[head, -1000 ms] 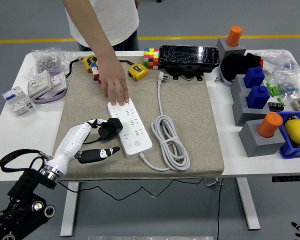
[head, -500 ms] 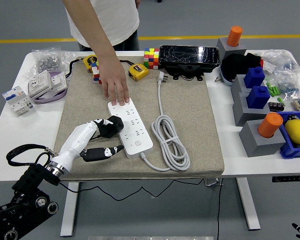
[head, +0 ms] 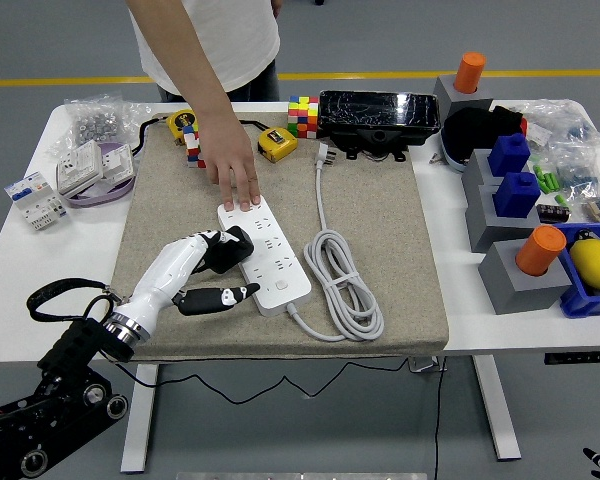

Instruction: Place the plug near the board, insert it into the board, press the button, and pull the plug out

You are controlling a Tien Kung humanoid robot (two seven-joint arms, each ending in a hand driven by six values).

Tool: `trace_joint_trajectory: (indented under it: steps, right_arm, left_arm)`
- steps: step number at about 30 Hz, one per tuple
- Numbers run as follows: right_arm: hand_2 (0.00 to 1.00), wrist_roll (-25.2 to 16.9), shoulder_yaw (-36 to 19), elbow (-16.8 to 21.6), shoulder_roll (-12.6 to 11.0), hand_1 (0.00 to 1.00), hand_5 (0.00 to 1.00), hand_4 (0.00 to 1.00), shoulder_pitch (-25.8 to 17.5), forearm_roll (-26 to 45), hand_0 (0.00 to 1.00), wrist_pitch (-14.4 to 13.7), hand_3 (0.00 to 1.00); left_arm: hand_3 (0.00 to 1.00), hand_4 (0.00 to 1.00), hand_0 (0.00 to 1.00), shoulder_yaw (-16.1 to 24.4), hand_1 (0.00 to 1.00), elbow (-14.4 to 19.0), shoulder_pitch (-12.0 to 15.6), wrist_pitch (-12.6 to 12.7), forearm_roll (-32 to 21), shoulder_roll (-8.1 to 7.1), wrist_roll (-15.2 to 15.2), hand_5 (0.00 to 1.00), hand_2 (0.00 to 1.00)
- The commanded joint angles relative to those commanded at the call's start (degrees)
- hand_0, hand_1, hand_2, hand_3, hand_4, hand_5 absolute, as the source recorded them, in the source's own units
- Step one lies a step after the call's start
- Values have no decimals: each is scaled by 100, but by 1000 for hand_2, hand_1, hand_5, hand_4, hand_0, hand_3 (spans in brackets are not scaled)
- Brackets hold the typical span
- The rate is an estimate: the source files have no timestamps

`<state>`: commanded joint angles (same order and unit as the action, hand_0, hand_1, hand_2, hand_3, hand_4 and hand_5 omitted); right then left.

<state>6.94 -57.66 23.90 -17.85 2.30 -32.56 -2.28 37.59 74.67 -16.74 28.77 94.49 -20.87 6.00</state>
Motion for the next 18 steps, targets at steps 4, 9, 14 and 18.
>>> trace_joint_trajectory:
  steps: [4, 9, 14, 18]
  right_arm:
    - [675, -1, -24, 0, 8, 663, 494, 973, -2, 1, 567, 0, 604]
    - [676, -1, -46, 4, 15, 663, 494, 973, -2, -4, 567, -1, 604]
    - [675, -1, -54, 16, 18, 663, 494, 974, -12, 11, 567, -2, 604]
    - [675, -6, -50, 26, 22, 663, 494, 974, -14, 9, 568, -3, 604]
  left_arm:
    - [654, 886, 711, -30, 776, -2, -63, 2, 14, 25, 2, 452, 749]
    - [655, 884, 705, -20, 774, -16, -123, -35, 15, 83, -20, 454, 749]
    - [653, 883, 701, -52, 774, -17, -174, -39, 1, 114, -20, 455, 746]
    - [654, 883, 702, -47, 771, -18, -205, -75, 5, 140, -48, 455, 745]
